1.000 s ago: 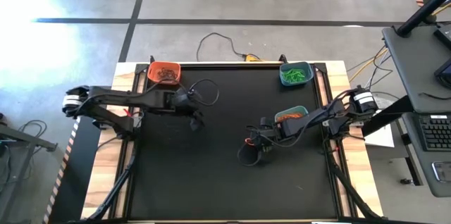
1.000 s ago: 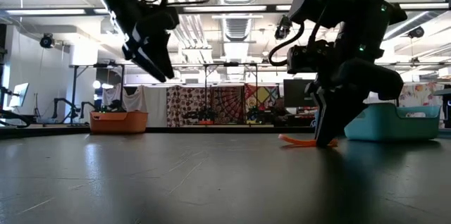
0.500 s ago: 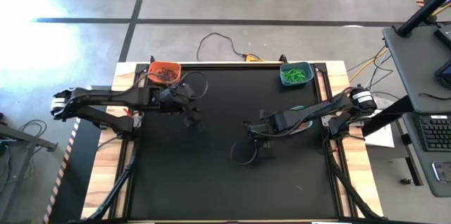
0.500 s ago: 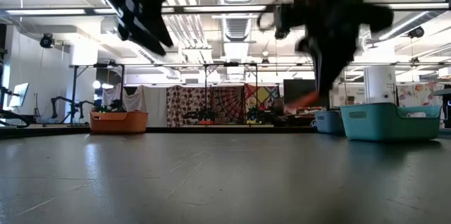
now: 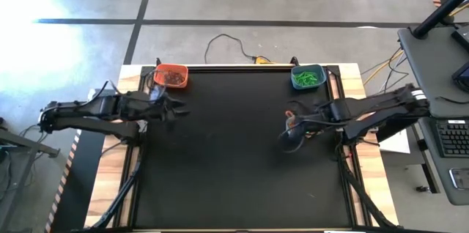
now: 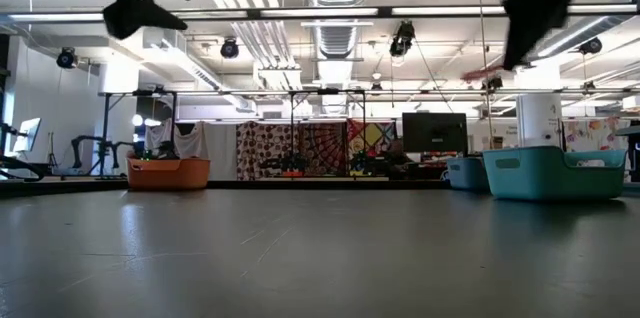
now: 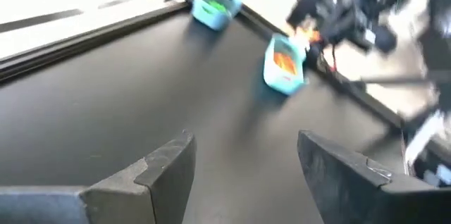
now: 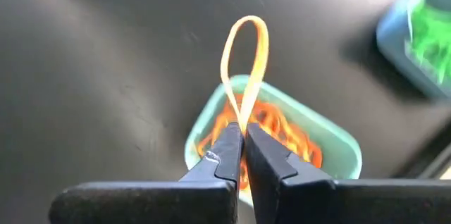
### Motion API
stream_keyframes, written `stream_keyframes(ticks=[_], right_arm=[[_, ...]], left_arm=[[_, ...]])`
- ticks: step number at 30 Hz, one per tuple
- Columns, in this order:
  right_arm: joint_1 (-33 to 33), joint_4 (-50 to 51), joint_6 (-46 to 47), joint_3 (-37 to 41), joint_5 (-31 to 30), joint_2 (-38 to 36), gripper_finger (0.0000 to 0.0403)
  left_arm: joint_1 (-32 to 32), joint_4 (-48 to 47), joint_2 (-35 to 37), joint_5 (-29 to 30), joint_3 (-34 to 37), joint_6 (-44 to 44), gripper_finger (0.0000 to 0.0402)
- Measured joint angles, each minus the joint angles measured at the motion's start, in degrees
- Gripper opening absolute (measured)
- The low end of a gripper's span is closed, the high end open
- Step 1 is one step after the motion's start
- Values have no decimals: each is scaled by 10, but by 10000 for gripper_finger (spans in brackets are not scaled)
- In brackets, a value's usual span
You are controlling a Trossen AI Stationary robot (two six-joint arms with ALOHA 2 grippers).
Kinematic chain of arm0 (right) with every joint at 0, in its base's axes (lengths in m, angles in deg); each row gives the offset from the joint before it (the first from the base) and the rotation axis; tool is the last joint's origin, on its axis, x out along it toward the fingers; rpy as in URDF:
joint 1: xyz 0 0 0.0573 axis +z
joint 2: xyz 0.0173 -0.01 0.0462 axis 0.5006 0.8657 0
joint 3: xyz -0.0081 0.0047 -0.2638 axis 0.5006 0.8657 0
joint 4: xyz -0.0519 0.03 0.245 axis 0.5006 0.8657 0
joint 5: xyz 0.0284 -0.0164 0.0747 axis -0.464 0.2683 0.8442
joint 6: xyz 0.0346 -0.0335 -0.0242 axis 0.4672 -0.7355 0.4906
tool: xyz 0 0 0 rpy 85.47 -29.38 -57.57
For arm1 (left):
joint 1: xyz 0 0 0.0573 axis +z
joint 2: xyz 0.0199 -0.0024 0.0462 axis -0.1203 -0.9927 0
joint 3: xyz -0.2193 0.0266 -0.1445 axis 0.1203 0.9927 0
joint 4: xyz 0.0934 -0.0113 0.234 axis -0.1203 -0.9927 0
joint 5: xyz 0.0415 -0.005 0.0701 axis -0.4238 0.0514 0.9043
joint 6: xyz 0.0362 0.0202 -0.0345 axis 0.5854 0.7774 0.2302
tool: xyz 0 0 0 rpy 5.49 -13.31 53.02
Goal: Sort rubber bands into baskets
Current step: Put the orange rubber band into the green bin
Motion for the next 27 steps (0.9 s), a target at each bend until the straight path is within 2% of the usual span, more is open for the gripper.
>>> stream_keyframes(ticks=[5, 10, 12, 16, 20, 22, 27], right_arm=[[-2, -4, 105, 79, 20, -41, 9], [-17, -19, 155, 135, 87, -42, 9], [-19, -43, 164, 156, 108, -42, 9], [-33, -80, 192, 191, 90, -44, 9], [-67, -137, 194, 227, 93, -43, 9], [-83, -175, 193, 243, 93, -41, 9], [-122, -219, 174, 275, 90, -31, 9]], left_arm=[[0, 16, 47, 12, 33, -22, 232], [2, 50, 50, 27, 23, -59, 232], [1, 49, 52, 27, 20, -29, 232], [0, 63, 63, 11, 23, 84, 232], [-8, 68, 84, -74, 53, 175, 232], [-19, 74, 93, -104, 82, 193, 232], [-30, 133, 125, -106, 149, 200, 232]])
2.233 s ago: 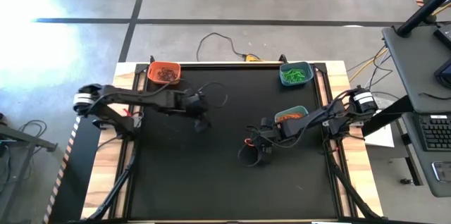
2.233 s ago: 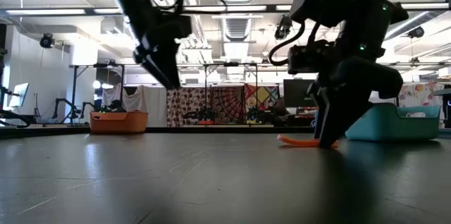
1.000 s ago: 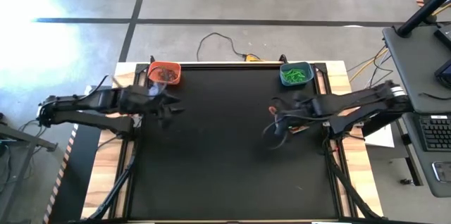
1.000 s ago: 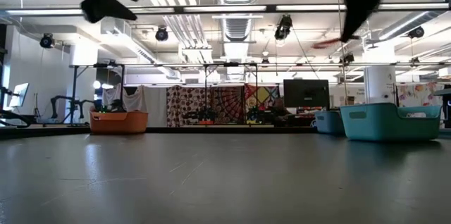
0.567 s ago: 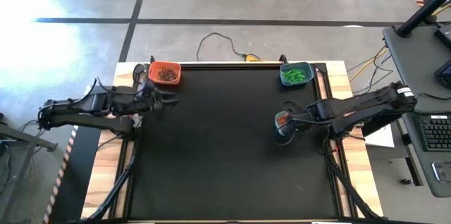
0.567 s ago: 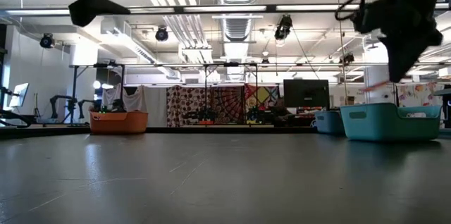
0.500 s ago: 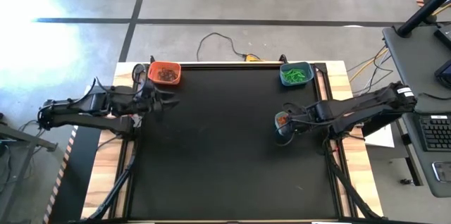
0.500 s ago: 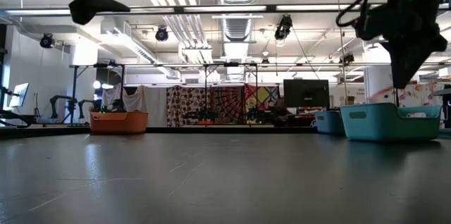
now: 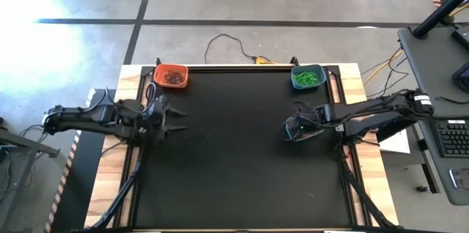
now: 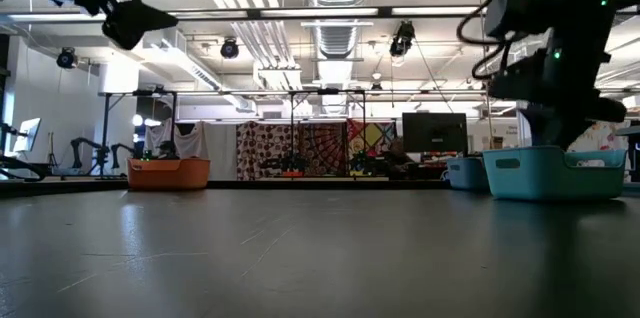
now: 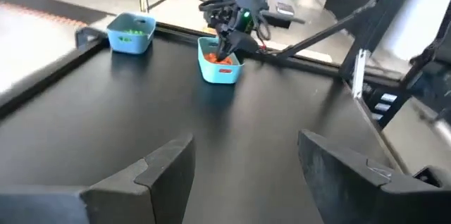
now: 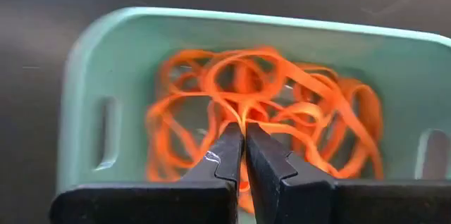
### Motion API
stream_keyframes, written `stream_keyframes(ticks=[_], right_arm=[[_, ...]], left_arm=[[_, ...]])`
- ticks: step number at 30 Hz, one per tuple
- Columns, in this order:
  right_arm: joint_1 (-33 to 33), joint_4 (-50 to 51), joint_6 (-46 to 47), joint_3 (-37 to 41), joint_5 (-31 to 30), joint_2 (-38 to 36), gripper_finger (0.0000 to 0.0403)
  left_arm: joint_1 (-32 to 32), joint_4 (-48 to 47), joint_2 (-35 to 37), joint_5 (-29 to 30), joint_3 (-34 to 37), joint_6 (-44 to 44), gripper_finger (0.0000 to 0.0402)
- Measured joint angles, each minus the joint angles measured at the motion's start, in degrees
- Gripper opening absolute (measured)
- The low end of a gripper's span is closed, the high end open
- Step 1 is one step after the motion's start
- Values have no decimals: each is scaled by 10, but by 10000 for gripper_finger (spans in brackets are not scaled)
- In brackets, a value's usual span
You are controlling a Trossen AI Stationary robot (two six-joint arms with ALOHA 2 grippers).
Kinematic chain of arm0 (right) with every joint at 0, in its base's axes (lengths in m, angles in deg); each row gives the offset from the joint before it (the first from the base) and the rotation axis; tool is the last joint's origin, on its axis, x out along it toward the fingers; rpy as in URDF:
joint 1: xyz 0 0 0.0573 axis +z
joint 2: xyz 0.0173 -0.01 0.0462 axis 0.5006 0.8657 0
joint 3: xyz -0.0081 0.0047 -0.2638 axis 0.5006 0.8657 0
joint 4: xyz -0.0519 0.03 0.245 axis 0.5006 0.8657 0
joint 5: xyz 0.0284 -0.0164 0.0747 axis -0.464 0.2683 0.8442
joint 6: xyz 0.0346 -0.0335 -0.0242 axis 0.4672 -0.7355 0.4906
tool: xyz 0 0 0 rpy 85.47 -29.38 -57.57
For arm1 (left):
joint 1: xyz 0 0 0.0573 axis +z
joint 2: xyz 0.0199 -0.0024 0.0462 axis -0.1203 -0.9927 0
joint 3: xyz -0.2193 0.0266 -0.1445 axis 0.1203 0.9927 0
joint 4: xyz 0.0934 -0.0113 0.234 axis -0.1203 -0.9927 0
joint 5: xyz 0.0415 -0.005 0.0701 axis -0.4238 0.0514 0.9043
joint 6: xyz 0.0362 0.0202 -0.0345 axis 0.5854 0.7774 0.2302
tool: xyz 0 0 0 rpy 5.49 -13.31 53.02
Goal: Sort rubber bands into baskets
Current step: Put the orange rubber band into the green bin
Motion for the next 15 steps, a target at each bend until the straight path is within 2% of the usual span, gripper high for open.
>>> stream_keyframes(ticks=[5, 8, 11, 15], right_arm=[[-17, -3, -9, 26, 4, 3, 10], [-17, -12, -2, 32, 3, 3, 20], [-17, -8, -3, 33, 4, 3, 52], [-17, 15, -11, 22, 4, -3, 115]], left_arm=[[3, -3, 26, 7, 21, -82, 232], [0, -19, 32, 4, 24, -85, 232], [-6, -30, 39, -13, 29, -58, 232], [-5, -25, 35, -14, 24, -124, 232]])
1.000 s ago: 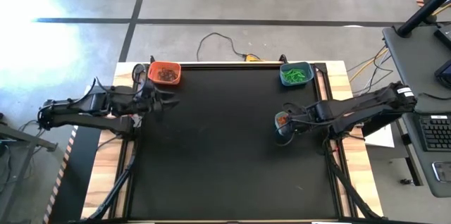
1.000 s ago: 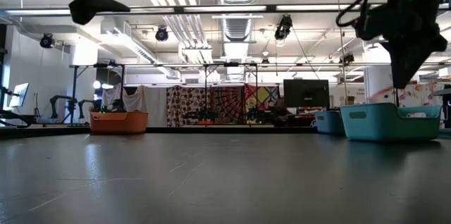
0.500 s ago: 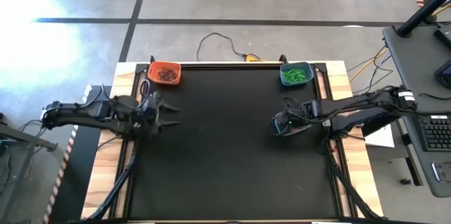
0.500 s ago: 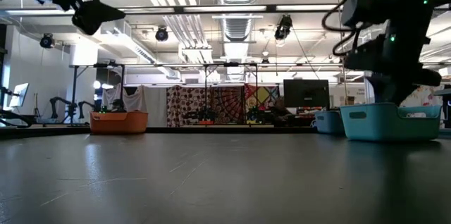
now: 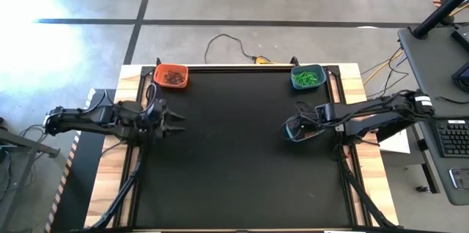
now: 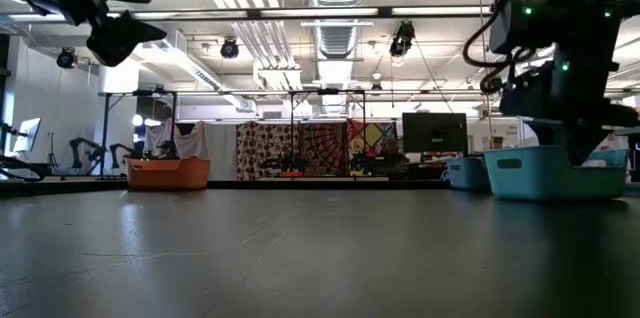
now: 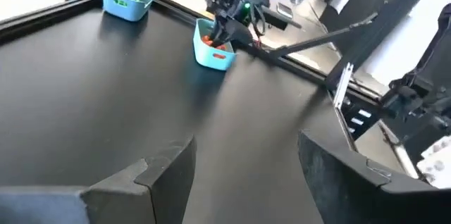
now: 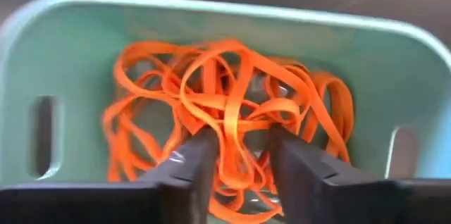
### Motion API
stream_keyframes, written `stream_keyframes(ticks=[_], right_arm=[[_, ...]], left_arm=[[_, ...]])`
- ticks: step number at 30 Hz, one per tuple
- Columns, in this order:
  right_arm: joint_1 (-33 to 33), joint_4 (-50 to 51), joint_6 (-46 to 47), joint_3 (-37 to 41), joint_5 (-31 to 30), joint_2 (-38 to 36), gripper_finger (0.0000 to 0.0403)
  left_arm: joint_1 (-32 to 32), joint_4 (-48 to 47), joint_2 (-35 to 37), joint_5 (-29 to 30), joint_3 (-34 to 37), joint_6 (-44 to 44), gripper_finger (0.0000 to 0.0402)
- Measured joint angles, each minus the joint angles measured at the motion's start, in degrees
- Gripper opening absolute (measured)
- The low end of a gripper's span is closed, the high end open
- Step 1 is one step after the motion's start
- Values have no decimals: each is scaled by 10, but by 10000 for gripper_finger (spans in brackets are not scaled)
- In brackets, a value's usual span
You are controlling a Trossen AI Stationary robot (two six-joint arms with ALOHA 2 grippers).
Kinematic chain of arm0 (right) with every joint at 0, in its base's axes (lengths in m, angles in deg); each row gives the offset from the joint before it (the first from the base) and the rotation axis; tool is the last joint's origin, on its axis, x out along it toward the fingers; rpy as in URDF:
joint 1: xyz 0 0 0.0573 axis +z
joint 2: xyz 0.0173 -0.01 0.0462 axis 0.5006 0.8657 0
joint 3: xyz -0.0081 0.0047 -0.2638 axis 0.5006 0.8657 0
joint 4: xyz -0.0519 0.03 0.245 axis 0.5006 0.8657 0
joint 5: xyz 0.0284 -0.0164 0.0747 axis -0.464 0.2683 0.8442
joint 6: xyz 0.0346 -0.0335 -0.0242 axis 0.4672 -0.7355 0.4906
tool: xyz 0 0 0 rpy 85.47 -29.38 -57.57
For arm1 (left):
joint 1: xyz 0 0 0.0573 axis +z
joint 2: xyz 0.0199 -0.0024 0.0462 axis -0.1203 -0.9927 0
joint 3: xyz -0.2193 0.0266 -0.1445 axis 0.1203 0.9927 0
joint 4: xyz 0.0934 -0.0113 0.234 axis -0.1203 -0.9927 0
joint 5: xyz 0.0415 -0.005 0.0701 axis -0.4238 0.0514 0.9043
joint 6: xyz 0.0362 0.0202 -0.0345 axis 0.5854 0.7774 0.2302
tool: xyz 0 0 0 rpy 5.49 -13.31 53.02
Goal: Sort rubber bands into baskets
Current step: Put the orange rubber band into the green bin, then return to Home Position
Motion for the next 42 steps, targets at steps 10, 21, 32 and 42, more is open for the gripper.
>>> stream_keyframes(ticks=[10, 21, 32, 42], right_arm=[[2, -11, -175, -28, 1, -78, 211], [1, 36, -106, -28, 14, -167, 209], [14, -123, -313, -28, 30, -233, 251], [14, -185, -349, -37, 25, -259, 250]], left_arm=[[-5, -5, 35, -7, 29, 233, 232], [2, -22, 71, 60, 73, 203, 232], [12, -149, 112, 91, 76, 131, 232], [12, -13, 212, 1, 111, 215, 232]])
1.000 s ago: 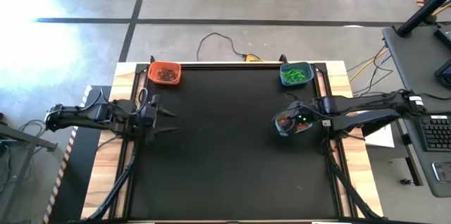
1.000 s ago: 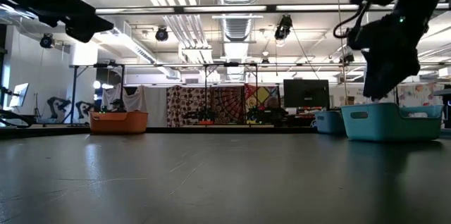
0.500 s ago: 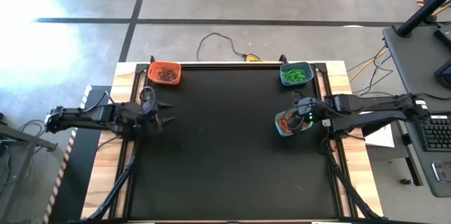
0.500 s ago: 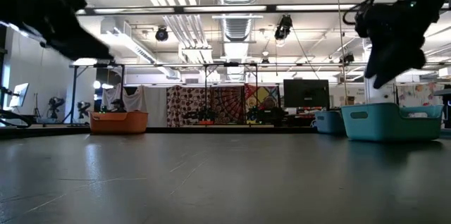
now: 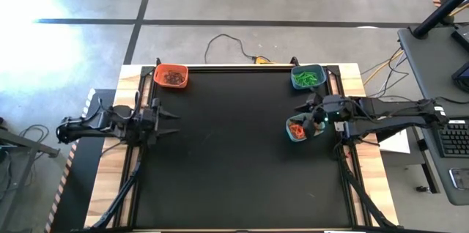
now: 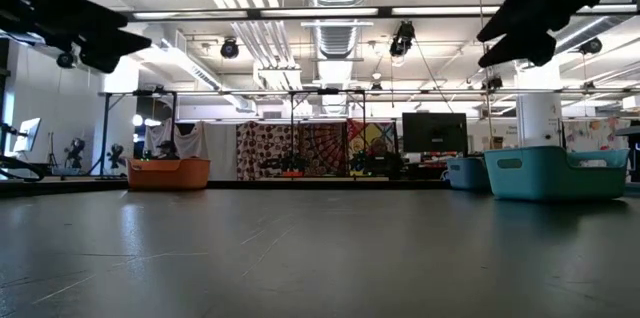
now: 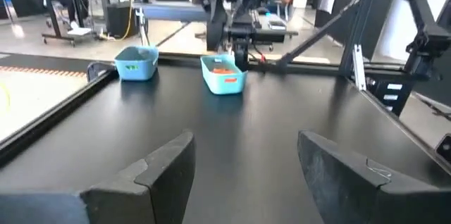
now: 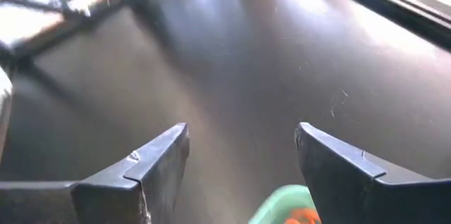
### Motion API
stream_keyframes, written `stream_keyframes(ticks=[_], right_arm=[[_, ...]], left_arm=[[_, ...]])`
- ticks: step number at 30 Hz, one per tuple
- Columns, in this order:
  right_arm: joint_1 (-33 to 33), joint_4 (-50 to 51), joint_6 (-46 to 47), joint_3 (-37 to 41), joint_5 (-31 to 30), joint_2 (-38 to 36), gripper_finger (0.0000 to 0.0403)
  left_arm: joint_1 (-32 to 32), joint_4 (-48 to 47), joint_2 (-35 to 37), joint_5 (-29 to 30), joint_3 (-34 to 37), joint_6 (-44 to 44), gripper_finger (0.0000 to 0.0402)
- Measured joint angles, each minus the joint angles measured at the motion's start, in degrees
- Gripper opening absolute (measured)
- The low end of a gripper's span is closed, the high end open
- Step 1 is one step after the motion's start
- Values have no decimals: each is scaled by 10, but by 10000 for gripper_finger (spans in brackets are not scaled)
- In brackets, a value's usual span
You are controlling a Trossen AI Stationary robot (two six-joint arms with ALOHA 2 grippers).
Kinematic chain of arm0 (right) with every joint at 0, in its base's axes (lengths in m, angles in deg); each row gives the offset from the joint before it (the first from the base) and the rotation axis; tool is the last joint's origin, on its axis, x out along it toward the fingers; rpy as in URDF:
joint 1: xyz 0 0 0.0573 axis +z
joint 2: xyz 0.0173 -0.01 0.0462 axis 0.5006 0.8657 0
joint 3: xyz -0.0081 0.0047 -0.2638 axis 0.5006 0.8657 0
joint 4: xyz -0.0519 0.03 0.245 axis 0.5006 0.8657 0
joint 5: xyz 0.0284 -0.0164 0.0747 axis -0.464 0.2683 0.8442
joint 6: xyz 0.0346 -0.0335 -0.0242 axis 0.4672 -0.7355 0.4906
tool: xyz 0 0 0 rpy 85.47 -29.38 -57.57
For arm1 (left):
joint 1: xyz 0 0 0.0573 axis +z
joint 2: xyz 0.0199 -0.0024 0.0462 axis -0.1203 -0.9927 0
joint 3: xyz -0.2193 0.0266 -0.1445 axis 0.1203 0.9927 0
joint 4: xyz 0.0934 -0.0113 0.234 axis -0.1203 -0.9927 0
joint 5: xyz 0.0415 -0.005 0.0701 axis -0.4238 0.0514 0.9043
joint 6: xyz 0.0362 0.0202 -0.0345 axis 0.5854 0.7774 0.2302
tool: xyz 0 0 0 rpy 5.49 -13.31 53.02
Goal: Sort rubber bands into baskets
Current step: Return to Home Position
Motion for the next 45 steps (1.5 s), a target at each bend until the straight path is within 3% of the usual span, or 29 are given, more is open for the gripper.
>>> stream_keyframes(ticks=[6, 13, 19, 22, 25, 29, 36, 45], right_arm=[[-5, -132, -23, -6, -45, 11, 251], [-1, -160, -154, 9, 45, -21, 255], [1, -274, -219, 97, 47, -93, 250], [1, -319, -235, 156, 51, -129, 249], [0, -324, -236, 207, 75, -167, 249], [1, -337, -237, 265, 144, -219, 249], [1, -318, -244, 348, 160, -346, 249], [2, -353, -310, 348, 215, -352, 249]], left_arm=[[0, 24, -1, -9, 42, -22, 232], [0, 116, -1, -41, 89, 26, 232], [0, 130, -1, -43, 94, 64, 232], [1, 187, -1, -64, 112, 64, 232], [1, 217, -3, -98, 122, 67, 232], [2, 212, -7, -70, 122, 69, 232], [3, 213, -6, -81, 123, 106, 232], [6, 213, -6, -84, 123, 108, 232]])
